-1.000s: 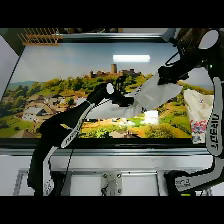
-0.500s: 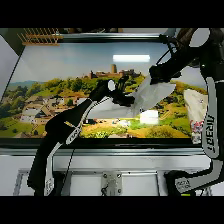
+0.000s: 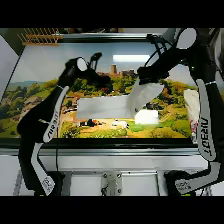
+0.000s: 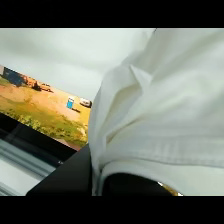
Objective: Fold the clothes and pants, and hang the long-sleeved shirts on hangers.
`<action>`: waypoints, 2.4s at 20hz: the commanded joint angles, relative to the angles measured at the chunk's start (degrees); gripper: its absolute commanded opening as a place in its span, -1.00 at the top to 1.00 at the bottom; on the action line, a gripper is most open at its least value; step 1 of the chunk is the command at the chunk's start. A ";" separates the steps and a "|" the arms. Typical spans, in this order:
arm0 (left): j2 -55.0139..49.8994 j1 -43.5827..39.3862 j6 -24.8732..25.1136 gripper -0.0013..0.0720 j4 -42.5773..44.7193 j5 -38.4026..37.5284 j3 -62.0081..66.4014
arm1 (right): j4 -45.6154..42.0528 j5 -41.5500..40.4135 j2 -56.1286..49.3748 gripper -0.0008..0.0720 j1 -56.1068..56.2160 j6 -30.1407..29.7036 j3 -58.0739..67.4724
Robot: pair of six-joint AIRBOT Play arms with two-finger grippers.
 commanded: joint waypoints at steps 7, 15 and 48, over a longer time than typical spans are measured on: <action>9.55 15.06 0.09 0.95 1.95 -6.64 0.07 | 7.34 -12.17 -8.28 0.94 12.07 2.23 0.07; 14.82 21.24 0.11 0.95 1.92 -9.40 0.07 | 22.14 -38.60 -21.40 -0.32 22.99 -6.03 0.07; 41.77 11.08 2.62 0.95 1.40 8.50 -41.03 | 46.90 -41.22 -15.82 -0.94 0.42 -23.58 -38.91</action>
